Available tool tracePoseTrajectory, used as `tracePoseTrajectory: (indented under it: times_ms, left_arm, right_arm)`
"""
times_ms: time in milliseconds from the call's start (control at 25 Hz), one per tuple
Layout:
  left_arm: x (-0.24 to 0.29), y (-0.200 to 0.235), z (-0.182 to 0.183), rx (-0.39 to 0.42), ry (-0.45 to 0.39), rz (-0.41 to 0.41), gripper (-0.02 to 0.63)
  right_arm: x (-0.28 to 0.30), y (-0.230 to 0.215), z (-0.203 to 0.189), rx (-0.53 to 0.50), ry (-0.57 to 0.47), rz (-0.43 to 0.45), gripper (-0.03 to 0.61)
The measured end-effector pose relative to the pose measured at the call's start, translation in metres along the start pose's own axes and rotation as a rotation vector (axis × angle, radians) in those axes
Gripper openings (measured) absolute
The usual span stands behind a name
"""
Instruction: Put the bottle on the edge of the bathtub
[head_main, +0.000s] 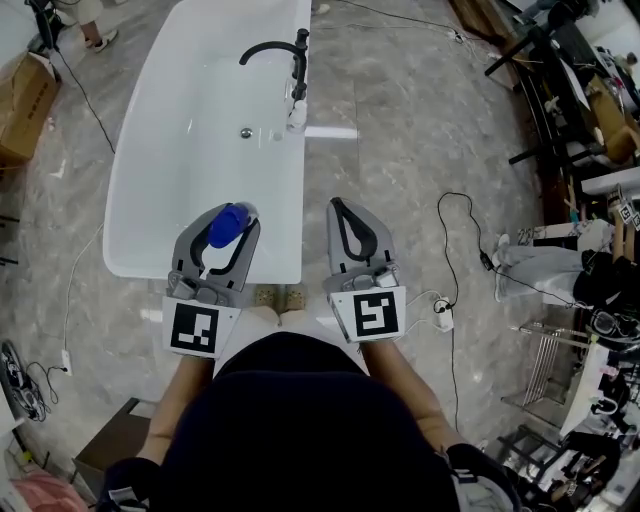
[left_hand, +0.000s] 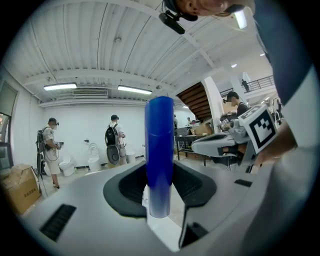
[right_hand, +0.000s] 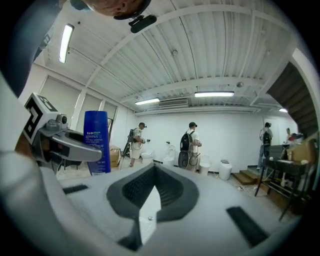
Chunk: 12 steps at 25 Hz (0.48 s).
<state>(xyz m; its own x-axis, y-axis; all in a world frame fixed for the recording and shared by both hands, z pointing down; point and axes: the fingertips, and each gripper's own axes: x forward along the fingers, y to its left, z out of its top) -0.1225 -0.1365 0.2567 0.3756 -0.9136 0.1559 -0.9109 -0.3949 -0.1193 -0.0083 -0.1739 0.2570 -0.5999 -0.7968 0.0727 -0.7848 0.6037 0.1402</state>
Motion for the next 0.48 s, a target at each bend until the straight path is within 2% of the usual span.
tracePoseTrajectory:
  times_ms: [480]
  left_arm:
    - [0.0049,0.0058,-0.0075,0.008,0.007,-0.033,0.155]
  right_arm:
    - [0.0048,0.0019,-0.0063,0.024,0.024,-0.021,0.002]
